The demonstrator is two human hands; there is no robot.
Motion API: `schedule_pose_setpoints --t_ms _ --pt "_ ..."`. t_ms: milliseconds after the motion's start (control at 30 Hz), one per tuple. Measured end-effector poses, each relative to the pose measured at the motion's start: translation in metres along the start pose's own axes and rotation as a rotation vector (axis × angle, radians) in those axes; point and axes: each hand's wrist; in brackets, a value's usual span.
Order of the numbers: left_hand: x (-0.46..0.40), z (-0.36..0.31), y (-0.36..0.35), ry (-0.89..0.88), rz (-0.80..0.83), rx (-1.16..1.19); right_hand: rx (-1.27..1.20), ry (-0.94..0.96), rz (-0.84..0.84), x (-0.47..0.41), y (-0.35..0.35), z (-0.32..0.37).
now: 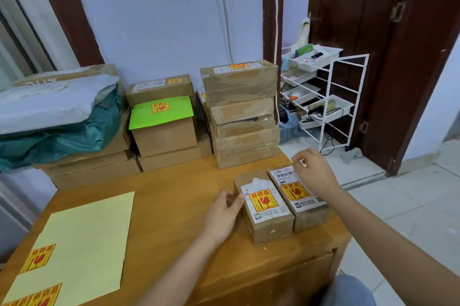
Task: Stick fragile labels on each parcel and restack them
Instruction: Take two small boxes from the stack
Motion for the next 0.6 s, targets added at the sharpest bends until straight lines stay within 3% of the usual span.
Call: schedule_pose_setpoints --t_ms 233,433,600 --pt "0.003 -0.004 -0.011 0.048 -0.046 0.055 -0.029 -0.201 0.048 0.010 0.004 -0.031" --pt "-0.002 -0.008 -0.017 0.117 -0.090 0.106 -0.223 -0.387 0.203 0.024 0.000 -0.030" --pt "0.000 -0.013 -0.021 0.149 -0.214 0.174 -0.370 -0.424 0.255 0.027 -0.006 -0.020"
Point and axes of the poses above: each hand's wrist, its own x-axis away from the middle knuckle, its own y-axis out of the back of the hand, z = x × y, and after that the axes turned 12 degrees about -y, right-handed
